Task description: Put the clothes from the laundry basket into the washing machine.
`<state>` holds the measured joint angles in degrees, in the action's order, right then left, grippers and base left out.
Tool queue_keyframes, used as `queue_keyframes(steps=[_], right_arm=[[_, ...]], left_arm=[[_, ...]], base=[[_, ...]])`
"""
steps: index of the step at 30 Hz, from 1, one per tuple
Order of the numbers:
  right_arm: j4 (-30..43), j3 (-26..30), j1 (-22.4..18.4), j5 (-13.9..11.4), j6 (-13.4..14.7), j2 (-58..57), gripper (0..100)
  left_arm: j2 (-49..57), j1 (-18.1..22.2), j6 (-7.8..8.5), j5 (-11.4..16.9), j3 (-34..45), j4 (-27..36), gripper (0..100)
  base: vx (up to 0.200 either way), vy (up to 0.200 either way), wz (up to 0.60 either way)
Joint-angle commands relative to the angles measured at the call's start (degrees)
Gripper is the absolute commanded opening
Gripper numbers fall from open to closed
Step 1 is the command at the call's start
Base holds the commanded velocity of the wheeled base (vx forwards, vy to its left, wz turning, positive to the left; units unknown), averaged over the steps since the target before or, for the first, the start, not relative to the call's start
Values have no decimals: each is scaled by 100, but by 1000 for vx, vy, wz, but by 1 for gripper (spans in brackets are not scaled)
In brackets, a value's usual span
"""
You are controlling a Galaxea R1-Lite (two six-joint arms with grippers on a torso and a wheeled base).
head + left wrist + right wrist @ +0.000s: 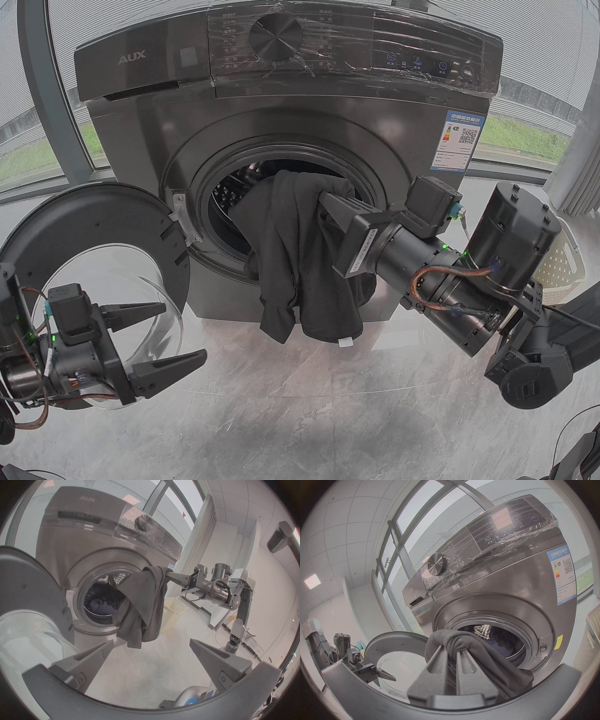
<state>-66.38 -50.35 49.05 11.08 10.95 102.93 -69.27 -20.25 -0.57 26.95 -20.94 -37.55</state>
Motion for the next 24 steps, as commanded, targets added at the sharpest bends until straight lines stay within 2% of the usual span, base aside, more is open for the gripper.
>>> queue_keyframes(steps=[1,4,5,6,7,9,15,24], right_arm=[[-7,-37,-1,17,-22,70,0],[-7,-28,-1,26,-31,79,0],[-7,-28,-1,34,-31,79,0],[-7,-28,-1,34,-31,79,0],[-7,-28,-1,34,-31,79,0],[-7,-28,8,34,-31,79,0],[-7,-19,8,34,-49,79,0],[-174,25,87,43,-172,79,0]], left_arm=[[-887,-181,-13,29,-305,-95,100],[-1115,-366,-145,91,-463,-121,100],[-1212,-436,-268,91,-569,-130,100],[-1212,-436,-268,91,-569,-130,100],[-1317,-498,-382,91,-683,-139,100],[-1467,-603,-505,91,-841,-165,100],[-1827,-709,-576,73,-1061,-262,100],[-2794,-709,-628,3,-1474,-1027,100]], base=[[0,0,0],[0,0,0],[0,0,0],[0,0,0],[0,0,0],[0,0,0],[0,0,0],[0,0,0]])
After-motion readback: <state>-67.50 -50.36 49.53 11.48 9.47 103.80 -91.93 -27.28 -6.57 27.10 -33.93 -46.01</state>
